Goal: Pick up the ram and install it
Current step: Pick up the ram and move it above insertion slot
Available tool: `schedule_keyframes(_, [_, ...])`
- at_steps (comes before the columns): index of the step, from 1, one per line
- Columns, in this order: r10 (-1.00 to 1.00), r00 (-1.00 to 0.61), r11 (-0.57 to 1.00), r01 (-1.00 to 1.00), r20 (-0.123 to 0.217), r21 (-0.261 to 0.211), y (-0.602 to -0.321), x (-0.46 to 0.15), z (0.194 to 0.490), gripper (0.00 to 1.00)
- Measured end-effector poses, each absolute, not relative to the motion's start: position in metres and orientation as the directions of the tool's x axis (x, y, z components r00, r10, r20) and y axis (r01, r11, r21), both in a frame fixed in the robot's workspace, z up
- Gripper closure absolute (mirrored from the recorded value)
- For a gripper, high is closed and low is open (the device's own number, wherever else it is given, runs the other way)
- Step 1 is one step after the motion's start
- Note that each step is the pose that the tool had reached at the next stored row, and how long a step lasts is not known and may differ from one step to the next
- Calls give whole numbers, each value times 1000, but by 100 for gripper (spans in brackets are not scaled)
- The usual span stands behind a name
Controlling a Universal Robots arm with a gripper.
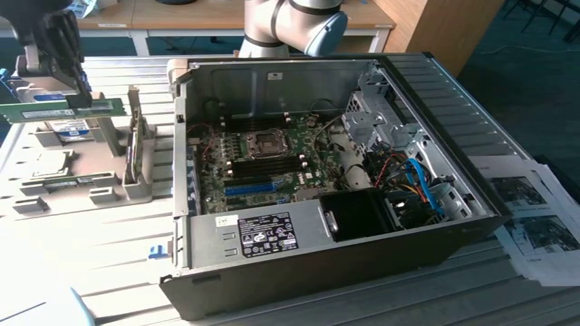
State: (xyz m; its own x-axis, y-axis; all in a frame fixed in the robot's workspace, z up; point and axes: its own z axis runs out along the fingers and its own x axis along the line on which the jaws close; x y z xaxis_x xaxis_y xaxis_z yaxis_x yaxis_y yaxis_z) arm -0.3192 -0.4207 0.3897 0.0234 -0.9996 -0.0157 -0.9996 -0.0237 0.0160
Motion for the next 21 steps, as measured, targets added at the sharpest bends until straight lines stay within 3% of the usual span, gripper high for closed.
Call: schedule_keyframes(21, [-1000, 23, -24, -1000, -16, 16, -421, -278, 390, 88])
